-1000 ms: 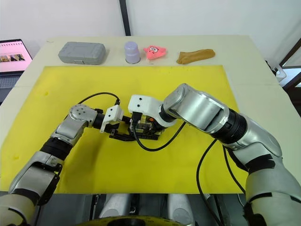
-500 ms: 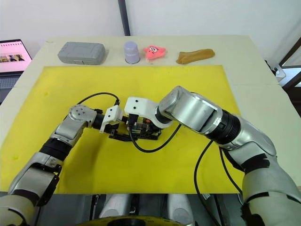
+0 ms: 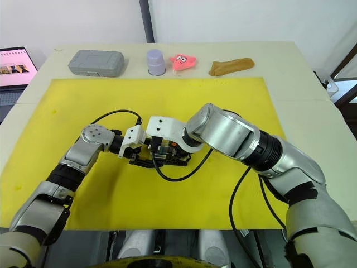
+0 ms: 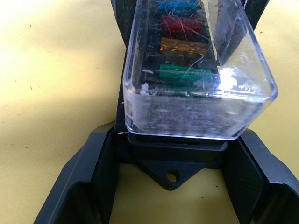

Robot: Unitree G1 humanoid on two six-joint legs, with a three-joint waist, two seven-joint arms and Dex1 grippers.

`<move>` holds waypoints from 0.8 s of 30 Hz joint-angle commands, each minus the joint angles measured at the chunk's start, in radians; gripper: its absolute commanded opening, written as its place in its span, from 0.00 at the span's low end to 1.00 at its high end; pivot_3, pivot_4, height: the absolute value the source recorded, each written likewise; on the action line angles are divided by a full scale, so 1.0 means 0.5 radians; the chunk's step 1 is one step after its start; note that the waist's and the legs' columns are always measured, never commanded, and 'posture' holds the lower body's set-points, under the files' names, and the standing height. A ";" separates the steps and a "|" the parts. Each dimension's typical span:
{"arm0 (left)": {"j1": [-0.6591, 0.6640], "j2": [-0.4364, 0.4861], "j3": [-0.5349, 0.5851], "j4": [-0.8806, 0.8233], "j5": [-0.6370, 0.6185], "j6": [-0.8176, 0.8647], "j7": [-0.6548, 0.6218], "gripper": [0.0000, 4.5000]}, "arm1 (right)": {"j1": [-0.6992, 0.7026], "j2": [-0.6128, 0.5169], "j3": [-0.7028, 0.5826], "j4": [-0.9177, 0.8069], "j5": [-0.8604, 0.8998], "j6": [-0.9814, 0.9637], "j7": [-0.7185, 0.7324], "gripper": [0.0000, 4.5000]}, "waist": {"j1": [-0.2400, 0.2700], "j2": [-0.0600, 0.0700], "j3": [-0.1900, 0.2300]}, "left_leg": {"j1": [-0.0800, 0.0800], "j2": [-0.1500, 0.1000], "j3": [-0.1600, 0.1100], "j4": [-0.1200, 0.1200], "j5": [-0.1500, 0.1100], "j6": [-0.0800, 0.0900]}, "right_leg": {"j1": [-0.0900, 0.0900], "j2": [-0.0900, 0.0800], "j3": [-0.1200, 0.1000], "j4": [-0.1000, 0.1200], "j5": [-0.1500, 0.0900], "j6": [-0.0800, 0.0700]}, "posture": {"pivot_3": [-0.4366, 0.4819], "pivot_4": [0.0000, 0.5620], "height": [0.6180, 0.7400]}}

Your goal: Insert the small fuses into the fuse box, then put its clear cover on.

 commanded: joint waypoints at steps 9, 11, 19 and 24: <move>0.029 0.008 0.059 -0.003 0.036 0.112 0.077 0.56 | -0.026 0.005 0.082 -0.054 0.018 -0.008 0.046 0.37 | -0.001 0.000 0.000 | 0.000 0.000 0.000 0.000 0.000 0.000 | 0.000 0.000 0.000 0.000 0.000 0.000 | 0.48 0.27 1.00; 0.033 0.009 0.060 -0.009 0.038 0.117 0.076 0.56 | -0.025 0.006 0.081 -0.052 0.016 -0.010 0.045 0.37 | -0.001 0.000 0.000 | 0.000 0.000 0.000 0.000 0.000 0.000 | 0.000 0.000 0.000 0.000 0.000 0.000 | 0.48 0.27 1.00; 0.047 0.032 0.040 0.001 0.079 0.067 0.058 0.56 | -0.033 -0.010 0.004 -0.046 0.028 -0.044 0.079 0.66 | -0.002 0.000 0.000 | 0.000 0.000 0.000 0.000 0.000 0.000 | 0.000 0.000 0.000 0.000 0.000 0.000 | 0.48 0.27 1.00; 0.050 0.035 0.035 0.004 0.080 0.060 0.053 0.56 | -0.031 -0.031 -0.062 -0.017 0.011 -0.116 0.092 0.66 | -0.003 0.000 0.000 | 0.000 0.000 0.000 0.000 0.000 0.000 | -0.001 0.000 0.000 0.000 0.000 0.000 | 0.48 0.27 1.00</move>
